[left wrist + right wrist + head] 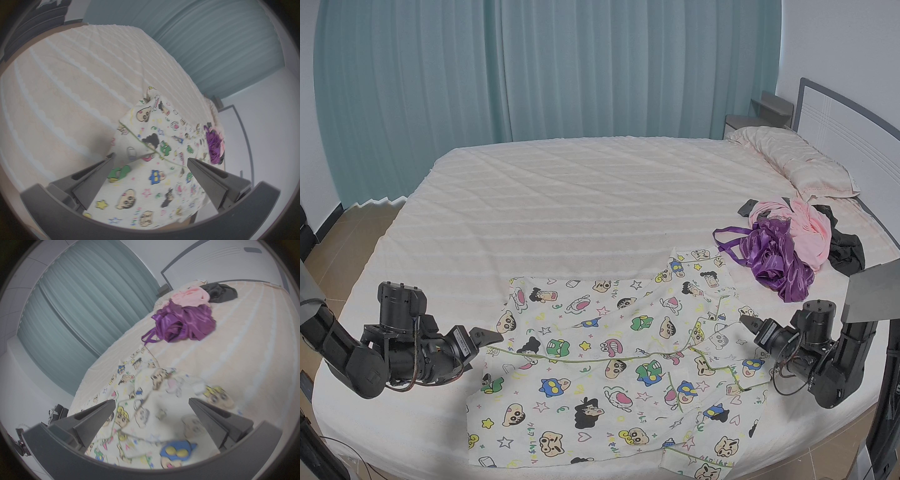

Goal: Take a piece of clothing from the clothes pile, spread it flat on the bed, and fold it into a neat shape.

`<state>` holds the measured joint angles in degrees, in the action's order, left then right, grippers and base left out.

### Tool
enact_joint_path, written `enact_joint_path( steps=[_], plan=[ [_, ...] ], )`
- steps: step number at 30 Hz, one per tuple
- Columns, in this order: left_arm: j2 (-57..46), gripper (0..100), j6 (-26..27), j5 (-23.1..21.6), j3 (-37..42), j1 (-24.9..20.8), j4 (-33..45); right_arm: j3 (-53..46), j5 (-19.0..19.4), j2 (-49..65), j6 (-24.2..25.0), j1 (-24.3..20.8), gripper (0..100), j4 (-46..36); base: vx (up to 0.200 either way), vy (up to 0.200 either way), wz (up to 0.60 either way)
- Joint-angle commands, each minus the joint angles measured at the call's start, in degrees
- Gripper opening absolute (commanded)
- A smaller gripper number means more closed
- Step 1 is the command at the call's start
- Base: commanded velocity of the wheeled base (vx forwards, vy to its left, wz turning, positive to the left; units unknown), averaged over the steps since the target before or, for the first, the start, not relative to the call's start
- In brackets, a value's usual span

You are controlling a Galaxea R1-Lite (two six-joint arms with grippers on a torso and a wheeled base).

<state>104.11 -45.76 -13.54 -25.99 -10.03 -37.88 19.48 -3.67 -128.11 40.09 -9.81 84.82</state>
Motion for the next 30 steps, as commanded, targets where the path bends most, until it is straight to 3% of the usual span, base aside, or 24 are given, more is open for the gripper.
enact_joint_path(
  steps=[1,8,16,27,28,30],
  plan=[
    [5.1,100,11.7,-4.2,6.0,6.7,-0.2,-11.7,0.7,3.4,0.7,1.8,100,4.7,0.0,0.0,0.0],
    [5.8,100,18.6,-11.4,8.9,9.5,-0.2,-15.0,1.4,3.7,0.7,1.7,100,4.7,0.0,0.0,0.0],
    [7.2,100,21.0,-11.4,9.5,9.5,-0.4,-15.6,1.6,5.0,0.6,1.3,100,4.7,0.0,0.0,0.0],
    [11.8,100,21.1,-10.8,11.1,9.2,-9.5,-15.7,2.3,5.0,0.6,0.1,100,4.7,0.0,0.0,0.0],
    [12.3,0,21.1,-10.5,11.4,9.1,-9.9,-15.7,2.4,5.0,0.6,0.0,100,4.7,0.0,0.0,0.0],
    [12.5,0,21.1,-10.2,11.6,8.9,-10.7,-15.7,2.4,5.0,0.7,-0.1,100,4.7,0.0,0.0,0.0]
  ],
)
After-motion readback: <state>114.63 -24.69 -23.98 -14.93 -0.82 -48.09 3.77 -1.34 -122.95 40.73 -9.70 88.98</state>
